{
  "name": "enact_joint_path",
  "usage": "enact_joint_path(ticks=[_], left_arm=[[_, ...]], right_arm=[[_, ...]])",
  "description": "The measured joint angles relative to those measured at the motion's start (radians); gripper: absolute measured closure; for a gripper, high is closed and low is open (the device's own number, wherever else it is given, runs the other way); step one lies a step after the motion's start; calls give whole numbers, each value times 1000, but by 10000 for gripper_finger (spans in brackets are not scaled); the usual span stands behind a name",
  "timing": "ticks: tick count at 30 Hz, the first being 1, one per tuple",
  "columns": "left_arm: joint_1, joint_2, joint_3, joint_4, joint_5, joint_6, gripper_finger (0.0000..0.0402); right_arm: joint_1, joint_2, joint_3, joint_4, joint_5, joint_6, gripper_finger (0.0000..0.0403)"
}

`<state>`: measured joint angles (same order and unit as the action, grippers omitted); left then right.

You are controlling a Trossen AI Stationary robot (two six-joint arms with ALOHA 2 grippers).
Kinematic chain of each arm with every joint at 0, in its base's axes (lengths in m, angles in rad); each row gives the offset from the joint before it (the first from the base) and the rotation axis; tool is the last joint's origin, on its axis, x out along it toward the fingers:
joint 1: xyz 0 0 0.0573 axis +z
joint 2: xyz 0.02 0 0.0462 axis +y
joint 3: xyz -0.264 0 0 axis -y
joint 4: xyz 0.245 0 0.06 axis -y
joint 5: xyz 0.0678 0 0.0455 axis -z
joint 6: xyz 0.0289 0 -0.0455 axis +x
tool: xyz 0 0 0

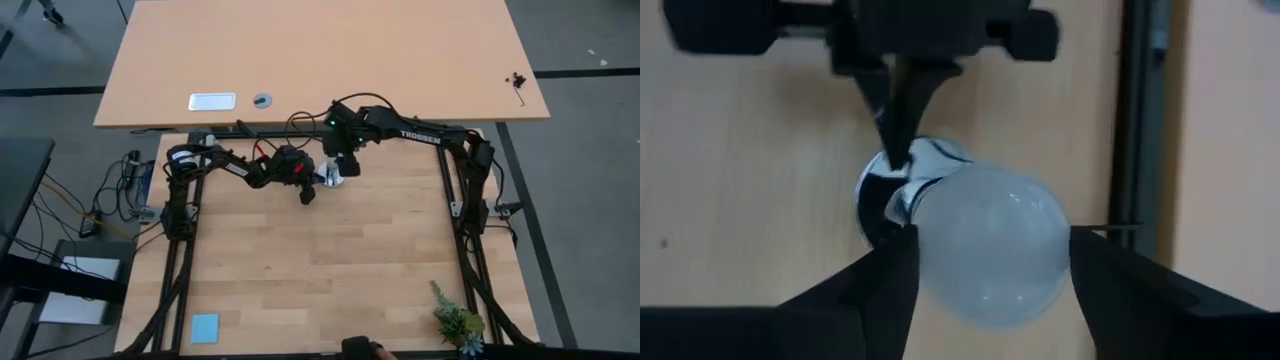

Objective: Screw lightbulb
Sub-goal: Remove the white lightbulb from the silver lamp

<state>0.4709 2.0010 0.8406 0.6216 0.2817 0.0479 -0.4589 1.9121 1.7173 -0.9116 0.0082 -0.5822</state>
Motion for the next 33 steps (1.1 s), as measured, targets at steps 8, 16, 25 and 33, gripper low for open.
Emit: enact_joint_path(ticks=[8, 16, 25, 33], left_arm=[[0, 0, 0, 0, 1, 0, 401], [0, 0, 0, 0, 1, 0, 401], [0, 0, 0, 0, 1, -3, 401], [0, 0, 0, 0, 0, -3, 401]], right_arm=[[40, 0, 106, 2, 109, 293, 112], [24, 1, 98, -29, 52, 712, 84], [-13, 1, 18, 27, -79, 808, 84], [-16, 1, -18, 53, -79, 748, 87]])
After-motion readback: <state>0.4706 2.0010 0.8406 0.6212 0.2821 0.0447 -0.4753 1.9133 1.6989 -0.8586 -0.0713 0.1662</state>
